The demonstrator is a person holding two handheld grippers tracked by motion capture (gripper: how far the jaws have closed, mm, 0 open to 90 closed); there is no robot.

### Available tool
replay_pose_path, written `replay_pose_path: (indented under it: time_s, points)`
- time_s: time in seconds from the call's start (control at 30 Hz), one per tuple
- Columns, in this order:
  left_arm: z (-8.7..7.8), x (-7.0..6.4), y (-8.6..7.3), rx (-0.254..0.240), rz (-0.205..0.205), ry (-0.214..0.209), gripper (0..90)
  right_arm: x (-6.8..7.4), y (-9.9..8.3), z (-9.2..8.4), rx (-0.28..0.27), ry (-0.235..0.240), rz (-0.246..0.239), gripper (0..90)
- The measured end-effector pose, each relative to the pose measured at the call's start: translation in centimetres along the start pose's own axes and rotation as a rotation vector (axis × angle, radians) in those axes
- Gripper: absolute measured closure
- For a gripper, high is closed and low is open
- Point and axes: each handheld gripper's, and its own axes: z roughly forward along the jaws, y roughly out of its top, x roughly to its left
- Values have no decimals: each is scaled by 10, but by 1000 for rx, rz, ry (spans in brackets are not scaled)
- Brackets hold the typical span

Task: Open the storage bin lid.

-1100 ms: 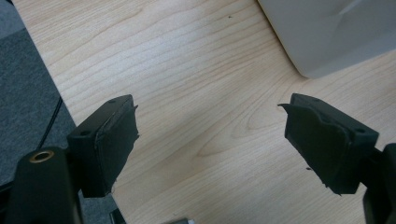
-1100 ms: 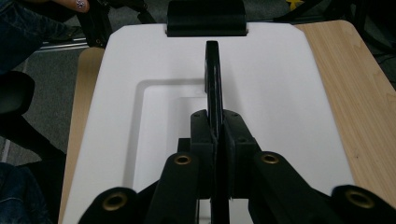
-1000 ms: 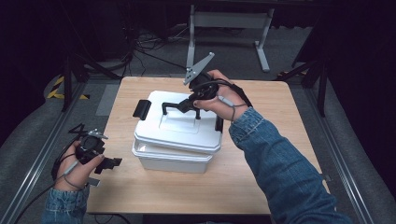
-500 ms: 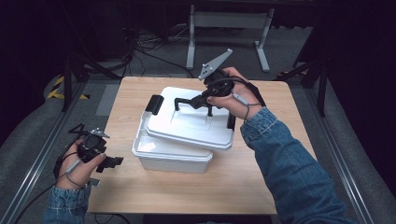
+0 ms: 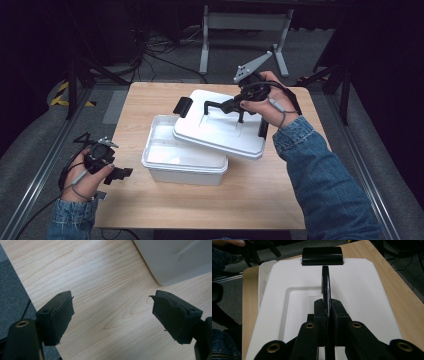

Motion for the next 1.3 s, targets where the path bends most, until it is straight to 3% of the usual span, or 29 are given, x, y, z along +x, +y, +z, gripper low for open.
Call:
replay_pose_path:
  time_s: [1.3]
  points:
    - [2, 0, 0, 15, -5, 1, 178, -45, -92, -68, -20, -156, 187, 849]
